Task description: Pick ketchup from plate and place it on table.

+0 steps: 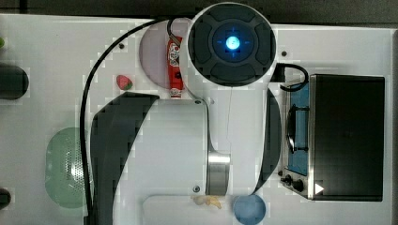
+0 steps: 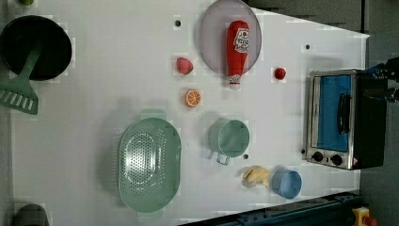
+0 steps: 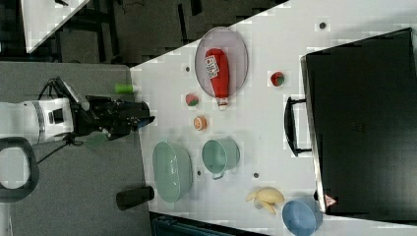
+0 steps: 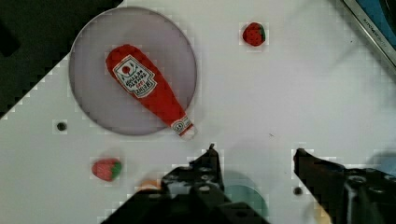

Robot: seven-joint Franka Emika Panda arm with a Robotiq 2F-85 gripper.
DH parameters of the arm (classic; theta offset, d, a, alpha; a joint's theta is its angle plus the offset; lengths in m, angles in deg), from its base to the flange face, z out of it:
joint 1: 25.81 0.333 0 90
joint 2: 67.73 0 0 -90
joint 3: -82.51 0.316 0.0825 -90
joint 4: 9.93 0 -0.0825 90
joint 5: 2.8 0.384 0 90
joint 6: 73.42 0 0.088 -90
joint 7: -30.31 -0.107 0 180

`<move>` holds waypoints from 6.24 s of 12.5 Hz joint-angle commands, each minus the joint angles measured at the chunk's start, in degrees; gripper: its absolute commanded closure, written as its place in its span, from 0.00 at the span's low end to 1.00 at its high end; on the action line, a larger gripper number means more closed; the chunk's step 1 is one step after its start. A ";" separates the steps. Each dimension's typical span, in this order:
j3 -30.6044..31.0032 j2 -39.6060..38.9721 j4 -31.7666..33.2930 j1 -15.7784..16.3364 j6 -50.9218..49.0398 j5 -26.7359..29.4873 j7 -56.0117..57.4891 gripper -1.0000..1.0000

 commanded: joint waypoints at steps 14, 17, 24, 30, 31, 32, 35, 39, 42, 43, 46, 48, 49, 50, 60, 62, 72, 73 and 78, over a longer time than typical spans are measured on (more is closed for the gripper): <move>8.27 -9.94 1.55 -4.19 -0.29 0.27 7.10 0.00; 9.05 -15.44 1.49 -3.60 6.10 0.26 18.56 0.00; 9.04 -28.34 0.75 -2.19 23.96 0.00 27.59 0.00; 8.98 -38.78 -3.71 -1.12 35.76 -5.82 30.37 0.00; 8.99 -40.18 -4.13 -1.08 37.29 -6.70 30.38 0.00; 8.97 -41.47 -4.57 -1.02 39.28 -6.98 30.38 0.00; 8.81 -44.42 -5.67 -0.93 43.77 -9.29 30.39 0.00; 8.77 -47.20 -6.95 -0.77 45.85 -10.22 30.38 0.00; 8.60 -47.38 -7.18 -0.60 46.32 -10.22 30.35 0.29; 8.60 -47.29 -7.45 -0.59 46.29 -10.22 30.35 0.39; 8.79 -46.82 -8.47 -0.61 46.27 -10.21 30.31 0.40; 8.80 -45.02 -10.01 -0.69 45.65 -10.11 30.12 0.40; 8.80 -43.66 -10.98 -0.83 44.25 -9.88 29.39 0.40; 8.80 -42.10 -12.04 -1.01 41.70 -9.79 28.65 0.40; 7.91 -21.25 -2.21 -8.13 21.74 0.37 28.26 0.40; 7.63 -16.60 5.00 -9.02 22.63 0.32 28.17 0.40; 4.56 -9.01 35.69 -8.98 40.89 0.22 27.75 0.40; 4.57 -10.12 36.67 -8.94 41.97 0.22 27.75 0.40; 4.37 -17.12 36.55 -8.95 46.96 0.22 27.74 0.37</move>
